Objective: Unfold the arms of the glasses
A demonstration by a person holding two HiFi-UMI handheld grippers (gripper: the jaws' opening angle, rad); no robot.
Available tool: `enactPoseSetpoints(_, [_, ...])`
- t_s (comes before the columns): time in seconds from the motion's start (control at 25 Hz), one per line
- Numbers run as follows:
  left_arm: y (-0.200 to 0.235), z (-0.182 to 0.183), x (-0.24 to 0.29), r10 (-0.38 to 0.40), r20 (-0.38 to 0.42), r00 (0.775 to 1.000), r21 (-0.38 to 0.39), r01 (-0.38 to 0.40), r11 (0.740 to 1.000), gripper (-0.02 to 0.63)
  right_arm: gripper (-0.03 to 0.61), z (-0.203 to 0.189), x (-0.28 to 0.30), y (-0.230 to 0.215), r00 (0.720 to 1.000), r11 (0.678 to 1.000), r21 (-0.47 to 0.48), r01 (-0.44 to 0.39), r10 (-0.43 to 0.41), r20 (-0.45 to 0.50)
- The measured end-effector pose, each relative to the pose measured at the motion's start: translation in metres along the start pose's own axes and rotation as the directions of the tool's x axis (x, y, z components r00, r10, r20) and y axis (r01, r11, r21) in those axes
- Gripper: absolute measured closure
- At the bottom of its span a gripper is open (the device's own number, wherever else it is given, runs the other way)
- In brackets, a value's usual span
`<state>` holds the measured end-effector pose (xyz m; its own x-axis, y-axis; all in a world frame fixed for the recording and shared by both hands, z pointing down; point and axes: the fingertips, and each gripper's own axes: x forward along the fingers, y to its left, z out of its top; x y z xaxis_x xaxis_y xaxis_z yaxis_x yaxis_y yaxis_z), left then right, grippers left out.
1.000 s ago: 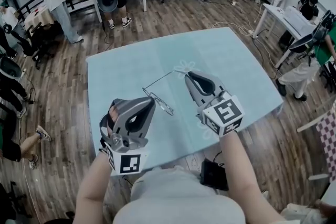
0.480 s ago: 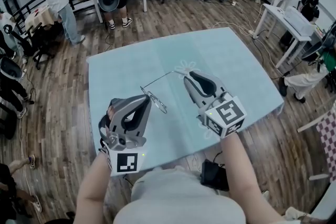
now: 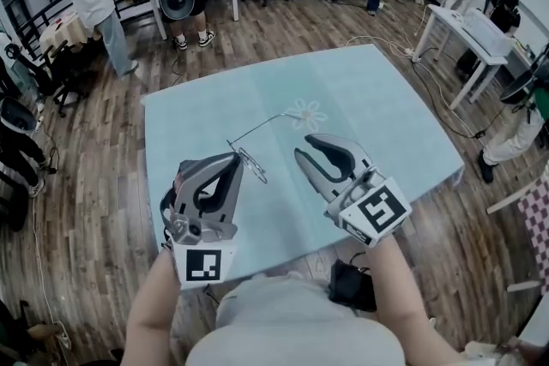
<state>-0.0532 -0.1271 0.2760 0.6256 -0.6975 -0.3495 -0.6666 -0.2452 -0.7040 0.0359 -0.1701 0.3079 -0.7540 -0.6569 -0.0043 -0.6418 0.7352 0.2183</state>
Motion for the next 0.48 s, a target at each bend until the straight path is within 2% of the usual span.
enactPoseSetpoints(0.2, [0.005, 0.003, -0.002, 0.006, 0.012, 1.000, -0.026, -0.006, 1.000, 0.606, 0.483, -0.011, 0.019, 0.031, 0.993, 0.994, 0.003, -0.107, 0.107, -0.039])
enactPoseSetpoints(0.48, [0.007, 0.005, -0.002, 0.016, 0.011, 1.000, -0.045, -0.015, 0.999, 0.606, 0.480, -0.024, 0.058, 0.062, 0.970, 0.972, 0.020, -0.233, 0.234, -0.065])
